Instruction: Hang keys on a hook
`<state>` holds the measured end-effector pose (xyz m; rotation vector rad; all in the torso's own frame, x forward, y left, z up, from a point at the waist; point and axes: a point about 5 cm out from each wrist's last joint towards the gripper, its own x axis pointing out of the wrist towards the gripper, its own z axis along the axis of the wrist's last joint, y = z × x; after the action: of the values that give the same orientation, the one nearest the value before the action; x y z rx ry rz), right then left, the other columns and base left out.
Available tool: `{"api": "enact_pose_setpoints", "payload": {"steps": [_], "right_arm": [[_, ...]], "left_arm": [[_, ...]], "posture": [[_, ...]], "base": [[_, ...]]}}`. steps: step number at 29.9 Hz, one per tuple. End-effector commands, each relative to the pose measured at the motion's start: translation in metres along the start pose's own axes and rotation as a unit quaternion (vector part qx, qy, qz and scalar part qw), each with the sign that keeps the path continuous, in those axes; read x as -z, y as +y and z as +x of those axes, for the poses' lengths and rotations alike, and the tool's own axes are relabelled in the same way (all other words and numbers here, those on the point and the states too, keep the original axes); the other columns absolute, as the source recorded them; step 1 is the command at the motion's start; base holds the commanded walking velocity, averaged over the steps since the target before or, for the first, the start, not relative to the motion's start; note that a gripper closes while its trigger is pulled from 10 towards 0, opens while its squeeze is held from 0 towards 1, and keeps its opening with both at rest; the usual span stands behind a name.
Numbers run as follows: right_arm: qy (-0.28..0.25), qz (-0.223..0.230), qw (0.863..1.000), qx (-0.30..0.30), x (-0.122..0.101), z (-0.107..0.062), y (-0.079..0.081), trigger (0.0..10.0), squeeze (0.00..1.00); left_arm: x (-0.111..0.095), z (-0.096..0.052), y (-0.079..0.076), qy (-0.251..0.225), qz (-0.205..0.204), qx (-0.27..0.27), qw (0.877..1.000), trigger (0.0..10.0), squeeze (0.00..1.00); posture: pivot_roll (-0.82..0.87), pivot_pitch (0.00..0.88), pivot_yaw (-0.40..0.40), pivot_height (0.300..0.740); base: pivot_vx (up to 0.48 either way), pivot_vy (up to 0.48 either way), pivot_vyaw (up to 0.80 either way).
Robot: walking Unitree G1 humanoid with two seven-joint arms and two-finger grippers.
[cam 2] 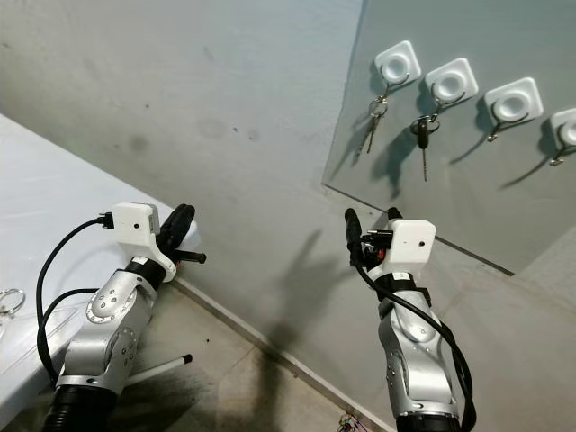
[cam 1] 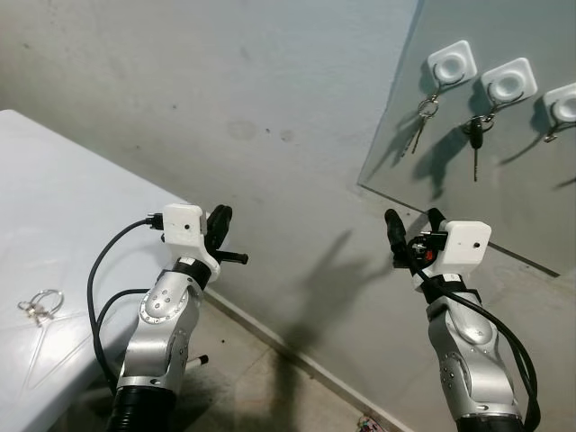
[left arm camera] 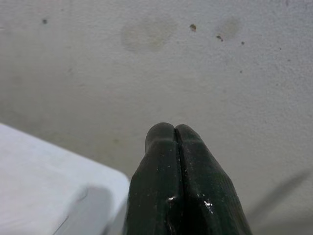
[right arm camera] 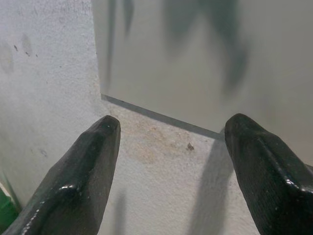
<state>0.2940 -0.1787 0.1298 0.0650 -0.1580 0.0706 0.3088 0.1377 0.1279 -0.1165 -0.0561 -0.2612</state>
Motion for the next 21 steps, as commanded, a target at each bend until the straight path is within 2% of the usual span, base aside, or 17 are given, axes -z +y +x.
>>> {"api": "enact_pose_setpoints", "payload": {"steps": [1,21], "right_arm": [[0.011,-0.002,1.000,-0.010,0.0020,-0.0006,0.0022,10.0,0.00],[0.005,0.003,1.000,-0.018,-0.0026,0.0048,0.0017,10.0,0.00]], "left_arm": [[0.0012,-0.0018,-0.0011,0.001,0.005,0.006,1.000,10.0,0.00],[-0.0055,0.0030,0.0036,-0.005,0.014,-0.001,1.000,10.0,0.00]], "posture": [[-0.02,0.040,-0.047,0.740],[-0.01,0.026,-0.044,0.740]], "base": [[0.000,0.000,0.63],[0.000,0.000,0.78]]}}
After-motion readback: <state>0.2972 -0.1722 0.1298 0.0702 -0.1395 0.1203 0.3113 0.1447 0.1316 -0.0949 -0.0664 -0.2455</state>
